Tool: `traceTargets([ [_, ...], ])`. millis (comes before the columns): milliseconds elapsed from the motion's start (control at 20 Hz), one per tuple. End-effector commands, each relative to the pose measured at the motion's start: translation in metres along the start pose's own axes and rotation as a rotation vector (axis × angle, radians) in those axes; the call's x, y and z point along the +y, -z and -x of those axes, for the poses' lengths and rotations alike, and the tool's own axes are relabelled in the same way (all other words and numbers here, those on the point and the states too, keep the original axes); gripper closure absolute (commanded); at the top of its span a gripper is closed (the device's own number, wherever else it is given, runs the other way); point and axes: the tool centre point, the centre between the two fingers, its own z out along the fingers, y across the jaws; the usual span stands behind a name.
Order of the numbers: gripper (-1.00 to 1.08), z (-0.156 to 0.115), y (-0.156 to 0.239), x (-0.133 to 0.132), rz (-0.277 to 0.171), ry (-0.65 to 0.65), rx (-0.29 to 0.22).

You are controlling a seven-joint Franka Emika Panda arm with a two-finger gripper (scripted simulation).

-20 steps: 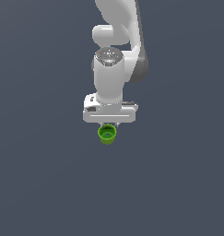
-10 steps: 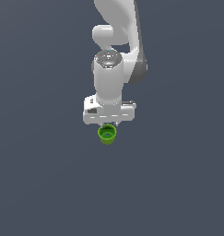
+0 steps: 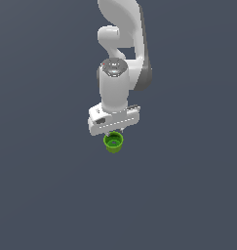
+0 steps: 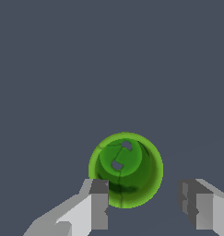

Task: Pick up the object and move it to a goal position.

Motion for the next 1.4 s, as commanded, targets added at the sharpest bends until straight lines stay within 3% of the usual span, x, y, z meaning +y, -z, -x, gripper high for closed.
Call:
traceTargets([
  [0,-0.2,0.004,-0.005,-0.001,0.001,0.072,-0.001],
  [1350,-0.2,0.046,-0.048,-0.018,-0.004,0.843,0.006],
])
